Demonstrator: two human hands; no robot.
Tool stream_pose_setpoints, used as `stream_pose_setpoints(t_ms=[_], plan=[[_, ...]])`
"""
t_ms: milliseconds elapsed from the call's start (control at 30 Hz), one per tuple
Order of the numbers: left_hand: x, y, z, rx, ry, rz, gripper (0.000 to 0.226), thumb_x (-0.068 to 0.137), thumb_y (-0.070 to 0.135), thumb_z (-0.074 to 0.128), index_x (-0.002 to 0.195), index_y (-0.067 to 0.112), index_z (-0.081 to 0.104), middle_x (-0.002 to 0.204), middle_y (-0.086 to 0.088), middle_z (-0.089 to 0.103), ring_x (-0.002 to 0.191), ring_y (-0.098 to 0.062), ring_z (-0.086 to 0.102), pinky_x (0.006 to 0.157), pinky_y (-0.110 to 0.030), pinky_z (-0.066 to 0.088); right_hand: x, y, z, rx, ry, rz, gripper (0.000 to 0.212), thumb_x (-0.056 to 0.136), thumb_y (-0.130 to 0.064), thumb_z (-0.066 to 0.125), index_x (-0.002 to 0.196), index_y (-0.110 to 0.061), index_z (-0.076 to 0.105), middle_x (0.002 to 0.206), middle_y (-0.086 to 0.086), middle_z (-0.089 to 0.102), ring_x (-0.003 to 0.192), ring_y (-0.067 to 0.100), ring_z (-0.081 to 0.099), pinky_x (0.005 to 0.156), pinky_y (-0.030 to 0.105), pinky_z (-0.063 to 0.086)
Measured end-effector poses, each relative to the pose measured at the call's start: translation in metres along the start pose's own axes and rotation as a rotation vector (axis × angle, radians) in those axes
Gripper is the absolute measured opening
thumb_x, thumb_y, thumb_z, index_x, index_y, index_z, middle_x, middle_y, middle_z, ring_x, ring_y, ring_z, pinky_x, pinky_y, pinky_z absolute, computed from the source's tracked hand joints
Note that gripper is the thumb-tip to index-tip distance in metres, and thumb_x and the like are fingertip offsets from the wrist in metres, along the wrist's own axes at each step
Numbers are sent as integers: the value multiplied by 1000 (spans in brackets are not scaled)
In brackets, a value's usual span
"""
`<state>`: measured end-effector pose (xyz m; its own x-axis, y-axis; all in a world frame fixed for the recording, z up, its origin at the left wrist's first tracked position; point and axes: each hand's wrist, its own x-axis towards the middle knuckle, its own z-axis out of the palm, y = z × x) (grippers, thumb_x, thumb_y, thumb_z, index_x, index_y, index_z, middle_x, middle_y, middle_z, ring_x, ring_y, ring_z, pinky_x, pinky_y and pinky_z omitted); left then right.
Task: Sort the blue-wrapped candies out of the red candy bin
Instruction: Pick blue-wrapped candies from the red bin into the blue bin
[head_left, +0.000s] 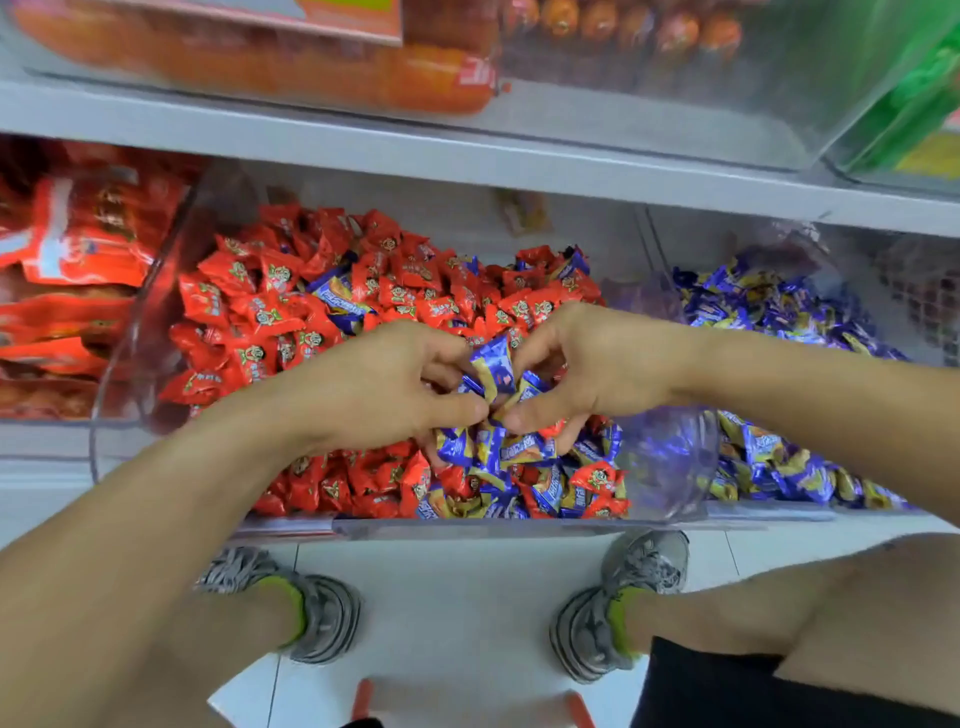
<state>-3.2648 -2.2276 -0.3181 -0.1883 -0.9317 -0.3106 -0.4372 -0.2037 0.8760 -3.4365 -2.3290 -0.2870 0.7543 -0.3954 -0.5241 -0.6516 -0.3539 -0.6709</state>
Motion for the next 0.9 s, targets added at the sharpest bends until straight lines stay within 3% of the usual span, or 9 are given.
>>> stream_pose_setpoints(t_ms=[67, 133, 200, 267, 400, 533, 700, 800, 900], plan=[[-2, -5, -8, -161, 50, -25, 20, 93, 6, 63, 96, 24, 71, 95, -9, 74, 73, -14, 68, 56, -20, 52, 3, 3, -2, 183, 92, 15, 18, 81, -16, 79, 96, -10, 70, 90, 26, 60, 71, 16, 70, 68, 32, 62], [-4, -3, -15, -243, 111, -24, 19, 95, 7, 59, 107, 18, 68, 106, -14, 72, 89, -29, 70, 60, -23, 55, 1, 1, -1, 268, 138, -14, 26, 81, -10, 78, 104, -13, 68, 87, 6, 61, 67, 4, 67, 66, 23, 60], [-4, -4, -19, -268, 141, -34, 17, 95, 19, 59, 110, 18, 68, 109, -12, 71, 102, -35, 65, 73, -35, 58, 2, 4, 4, 239, 202, -63, 36, 79, -16, 82, 112, -23, 68, 94, -7, 67, 68, -11, 62, 72, 20, 56], [-7, 1, -20, -255, 188, -35, 28, 88, 39, 60, 109, 23, 69, 106, -6, 73, 105, -34, 65, 89, -50, 54, 3, 5, 15, 264, 287, -117, 38, 75, -19, 85, 108, -32, 69, 97, -17, 70, 79, -11, 62, 82, 24, 57], [-6, 2, -19, -269, 327, -40, 21, 96, 31, 55, 103, 21, 73, 97, -6, 75, 97, -32, 70, 90, -55, 53, 9, 12, 36, 319, 452, -190, 41, 74, -14, 86, 105, -29, 65, 105, -3, 70, 86, 1, 64, 79, 21, 54], [-6, -2, -24, -232, 369, -92, 19, 95, 28, 59, 97, 17, 74, 92, -5, 76, 92, -24, 72, 94, -50, 53, 10, 17, 40, 342, 626, -180, 49, 71, -19, 88, 103, -37, 56, 112, -9, 61, 80, 8, 64, 84, 32, 56], [-2, 1, -16, -321, 315, -119, 16, 97, 10, 55, 101, 10, 71, 101, -18, 70, 84, -25, 66, 70, -36, 54, 15, 14, 51, 601, 611, -287, 42, 75, -10, 81, 102, -34, 59, 109, 3, 64, 79, 23, 62, 83, 38, 56], [0, 1, -15, -322, 328, -117, 18, 95, 2, 50, 92, 4, 68, 99, -20, 69, 78, -28, 63, 78, -40, 47, 13, 17, 49, 617, 632, -235, 33, 85, -3, 71, 101, -30, 60, 111, 2, 62, 78, 16, 62, 80, 37, 54], [0, 1, -16, -151, 318, -82, 24, 97, 18, 55, 79, 5, 65, 84, -14, 71, 62, -20, 61, 72, -35, 47, 9, 24, 40, 454, 672, -178, 26, 89, -13, 70, 98, -34, 58, 112, -3, 64, 71, 19, 64, 68, 37, 53]])
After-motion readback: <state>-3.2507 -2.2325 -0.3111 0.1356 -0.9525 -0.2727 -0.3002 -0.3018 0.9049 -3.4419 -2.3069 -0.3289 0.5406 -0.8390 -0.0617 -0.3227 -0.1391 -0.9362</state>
